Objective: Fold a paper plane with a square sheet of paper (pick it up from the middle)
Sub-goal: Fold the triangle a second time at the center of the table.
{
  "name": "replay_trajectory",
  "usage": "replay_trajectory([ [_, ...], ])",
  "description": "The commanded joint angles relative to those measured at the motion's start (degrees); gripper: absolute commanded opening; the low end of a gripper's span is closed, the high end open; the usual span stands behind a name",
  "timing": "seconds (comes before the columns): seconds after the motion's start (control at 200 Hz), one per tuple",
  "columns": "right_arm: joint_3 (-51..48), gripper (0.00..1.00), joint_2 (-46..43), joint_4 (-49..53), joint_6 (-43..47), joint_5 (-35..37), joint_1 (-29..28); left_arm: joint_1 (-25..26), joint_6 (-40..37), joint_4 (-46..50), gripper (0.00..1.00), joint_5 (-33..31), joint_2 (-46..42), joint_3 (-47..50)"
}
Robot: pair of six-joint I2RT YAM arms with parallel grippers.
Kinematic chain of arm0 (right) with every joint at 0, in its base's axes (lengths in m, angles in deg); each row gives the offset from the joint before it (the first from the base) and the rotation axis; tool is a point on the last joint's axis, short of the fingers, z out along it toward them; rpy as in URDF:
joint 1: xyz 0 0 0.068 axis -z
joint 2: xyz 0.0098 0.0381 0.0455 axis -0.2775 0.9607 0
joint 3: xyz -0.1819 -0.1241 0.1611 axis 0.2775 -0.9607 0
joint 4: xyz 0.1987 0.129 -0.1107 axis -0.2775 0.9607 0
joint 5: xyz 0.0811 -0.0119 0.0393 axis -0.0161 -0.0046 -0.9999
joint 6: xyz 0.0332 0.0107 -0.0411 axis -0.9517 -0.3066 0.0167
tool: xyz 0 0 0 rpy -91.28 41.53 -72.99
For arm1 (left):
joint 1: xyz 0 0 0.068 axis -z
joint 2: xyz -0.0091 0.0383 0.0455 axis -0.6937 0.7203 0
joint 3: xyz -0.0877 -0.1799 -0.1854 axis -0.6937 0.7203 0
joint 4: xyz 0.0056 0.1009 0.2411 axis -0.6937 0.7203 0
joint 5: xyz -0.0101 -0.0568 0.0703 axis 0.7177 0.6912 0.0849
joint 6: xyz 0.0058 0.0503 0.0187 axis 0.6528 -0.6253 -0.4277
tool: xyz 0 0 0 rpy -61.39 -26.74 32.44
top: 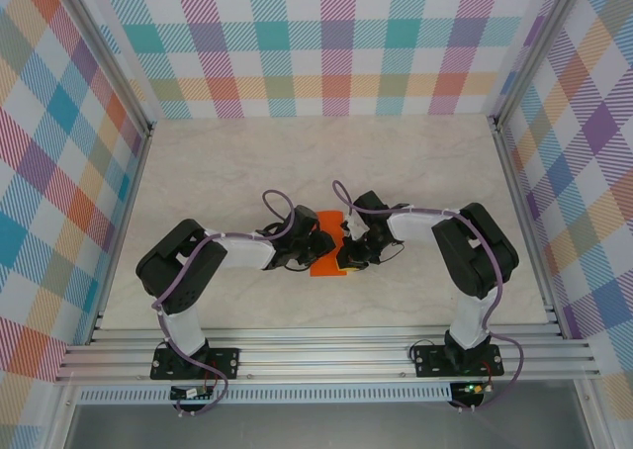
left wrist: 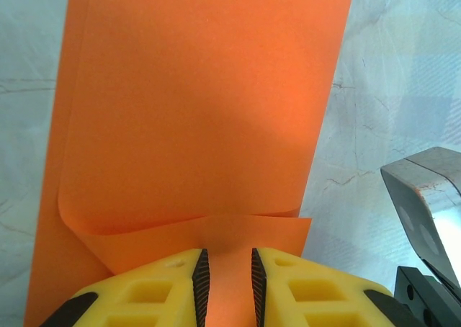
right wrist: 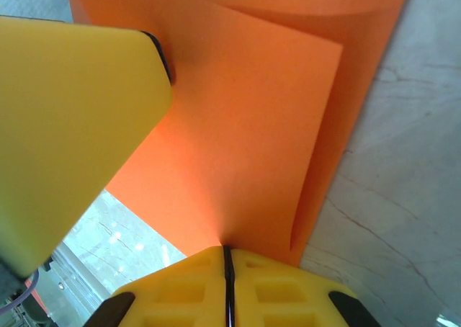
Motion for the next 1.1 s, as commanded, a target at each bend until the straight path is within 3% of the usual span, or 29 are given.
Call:
replay_trajectory([
  [0.0, -3.67, 0.08, 2.89, 3.85, 0.23, 7.59, -0.61, -2.3, -2.84, 1.11, 0.26, -5.24, 1.27, 2.43],
  [0.35, -4.02, 0.08, 2.97, 3.46, 0.31, 7.51, -0.37, -7.71, -6.73, -0.03, 0.29, -3.25, 0.17, 2.77],
  [1.095, -3.67, 0.08, 2.8, 3.23, 0.13, 6.59, -0.08, -14.29, -16.62, 2.99, 0.35, -1.09, -2.49, 1.22],
])
